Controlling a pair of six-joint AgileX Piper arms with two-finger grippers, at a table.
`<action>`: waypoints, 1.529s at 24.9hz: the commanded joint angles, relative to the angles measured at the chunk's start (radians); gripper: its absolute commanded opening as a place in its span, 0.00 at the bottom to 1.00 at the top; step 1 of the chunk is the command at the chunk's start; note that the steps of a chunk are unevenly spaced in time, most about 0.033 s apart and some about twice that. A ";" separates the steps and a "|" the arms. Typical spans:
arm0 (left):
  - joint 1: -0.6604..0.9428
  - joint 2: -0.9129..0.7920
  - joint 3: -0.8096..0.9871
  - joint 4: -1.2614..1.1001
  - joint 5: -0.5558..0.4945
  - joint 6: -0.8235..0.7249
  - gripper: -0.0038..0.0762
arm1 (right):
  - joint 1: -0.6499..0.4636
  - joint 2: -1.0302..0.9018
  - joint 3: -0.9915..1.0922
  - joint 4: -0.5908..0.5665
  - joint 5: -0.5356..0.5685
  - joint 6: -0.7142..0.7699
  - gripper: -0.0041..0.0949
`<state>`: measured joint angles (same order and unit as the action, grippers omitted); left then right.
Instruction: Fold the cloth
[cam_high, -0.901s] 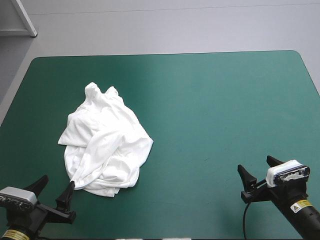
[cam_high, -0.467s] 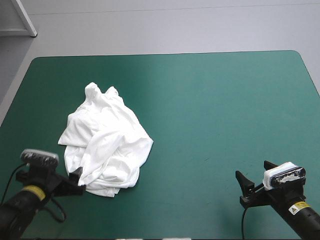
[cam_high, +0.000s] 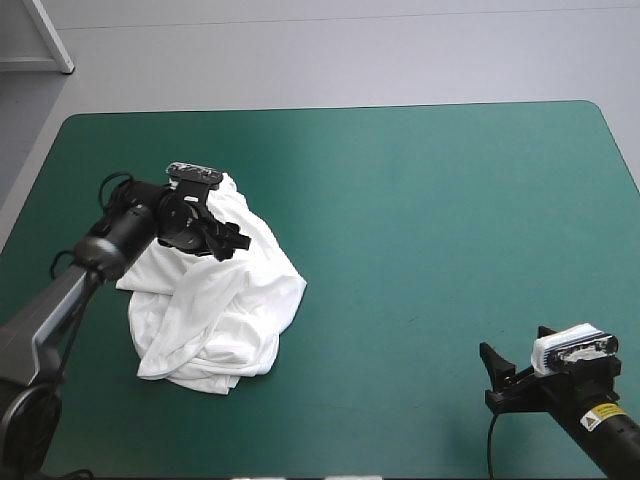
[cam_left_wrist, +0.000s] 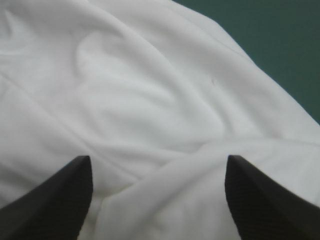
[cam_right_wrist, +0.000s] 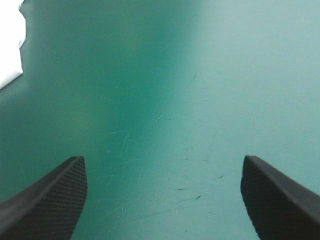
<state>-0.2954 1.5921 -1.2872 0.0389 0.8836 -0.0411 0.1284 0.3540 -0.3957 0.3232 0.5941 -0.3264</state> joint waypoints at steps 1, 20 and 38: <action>0.002 0.054 -0.094 -0.007 -0.003 0.000 0.72 | 0.004 0.009 -0.078 -0.019 -0.032 0.018 0.85; 0.030 0.284 0.019 -0.188 -0.156 0.104 0.04 | 0.004 0.009 -0.222 -0.175 0.045 0.127 0.85; -0.616 0.280 -0.251 -0.249 -0.179 0.439 0.04 | 0.004 0.020 -0.354 -0.251 0.099 0.188 0.85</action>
<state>-0.8551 1.9273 -1.4898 -0.2197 0.7340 0.3980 0.1284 0.3532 -0.7171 0.0788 0.7591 -0.1501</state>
